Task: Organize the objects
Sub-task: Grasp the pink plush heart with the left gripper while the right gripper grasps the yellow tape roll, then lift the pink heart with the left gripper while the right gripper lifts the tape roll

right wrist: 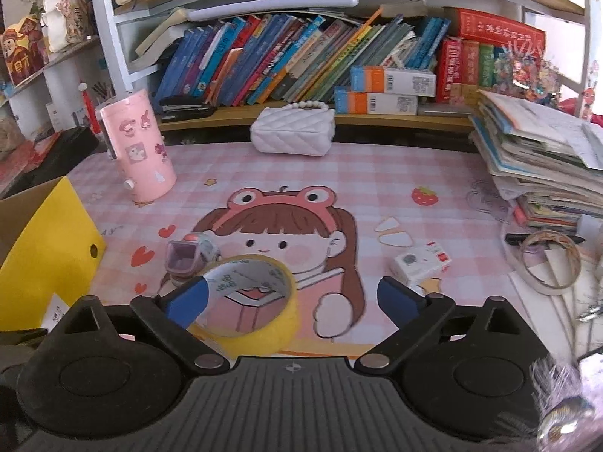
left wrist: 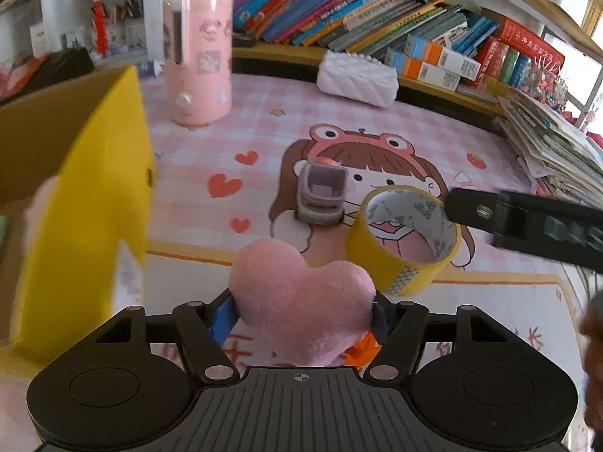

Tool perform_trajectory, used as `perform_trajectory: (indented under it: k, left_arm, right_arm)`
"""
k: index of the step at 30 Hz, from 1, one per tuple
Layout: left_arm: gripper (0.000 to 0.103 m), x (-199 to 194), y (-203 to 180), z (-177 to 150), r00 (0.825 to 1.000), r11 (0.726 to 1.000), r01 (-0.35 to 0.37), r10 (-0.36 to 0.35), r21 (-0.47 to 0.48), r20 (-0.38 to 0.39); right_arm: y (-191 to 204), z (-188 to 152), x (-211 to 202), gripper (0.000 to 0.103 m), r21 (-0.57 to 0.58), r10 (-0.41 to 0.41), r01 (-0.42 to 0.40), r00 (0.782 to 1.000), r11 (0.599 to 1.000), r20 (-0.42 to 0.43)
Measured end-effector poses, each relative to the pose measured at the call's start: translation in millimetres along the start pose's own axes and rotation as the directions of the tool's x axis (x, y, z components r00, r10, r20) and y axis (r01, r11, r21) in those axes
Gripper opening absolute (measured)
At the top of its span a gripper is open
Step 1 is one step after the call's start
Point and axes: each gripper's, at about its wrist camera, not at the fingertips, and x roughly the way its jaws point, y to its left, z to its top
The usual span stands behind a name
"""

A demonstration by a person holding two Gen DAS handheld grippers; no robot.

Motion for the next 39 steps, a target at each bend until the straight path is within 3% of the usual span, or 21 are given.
perform_trajectory:
  k: [7, 16, 19, 23, 29, 30, 34, 39]
  left_arm:
    - [0.069, -22, 6, -14, 1.000, 0.999, -0.012, 0.012, 0.030, -0.005]
    - [0.068, -38, 1, -23, 1.000, 0.997, -0.011, 0.010, 0.071, 0.021]
    - [0.068, -40, 1, -25, 1.000, 0.997, -0.013, 0.012, 0.069, 0.024]
    - [0.068, -43, 1, -26, 0.999, 0.998, -0.016, 0.014, 0.062, 0.035]
    - [0.068, -49, -1, -29, 0.999, 0.998, -0.003, -0.001, 0.068, 0.054]
    - [0.068, -51, -2, -29, 0.998, 0.997, 0.001, -0.006, 0.071, 0.059]
    - [0.068, -56, -2, -31, 0.997, 0.997, 0.017, -0.023, 0.074, 0.077]
    - [0.068, -62, 0, -34, 0.994, 0.997, 0.047, -0.053, 0.067, 0.094]
  right_arm:
    - [27, -1, 26, 0.103, -0.079, 0.077, -0.081, 0.996, 0.994, -0.049]
    - [39, -16, 63, 0.101, -0.185, 0.016, -0.047, 0.987, 0.982, -0.162]
    - [36, -18, 64, 0.087, -0.193, 0.002, -0.034, 0.987, 0.981, -0.162]
    - [33, -19, 57, 0.086, -0.196, 0.005, -0.033, 0.990, 0.980, -0.138]
    - [33, -13, 22, 0.084, -0.184, 0.009, -0.015, 0.999, 0.983, -0.033]
    - [32, -12, 16, 0.082, -0.175, 0.009, -0.012, 1.000, 0.985, -0.017]
    - [29, -7, -10, 0.041, -0.132, 0.018, -0.012, 0.999, 0.991, 0.043]
    - [26, -14, -23, 0.036, -0.106, -0.001, 0.002, 1.000, 0.994, 0.014]
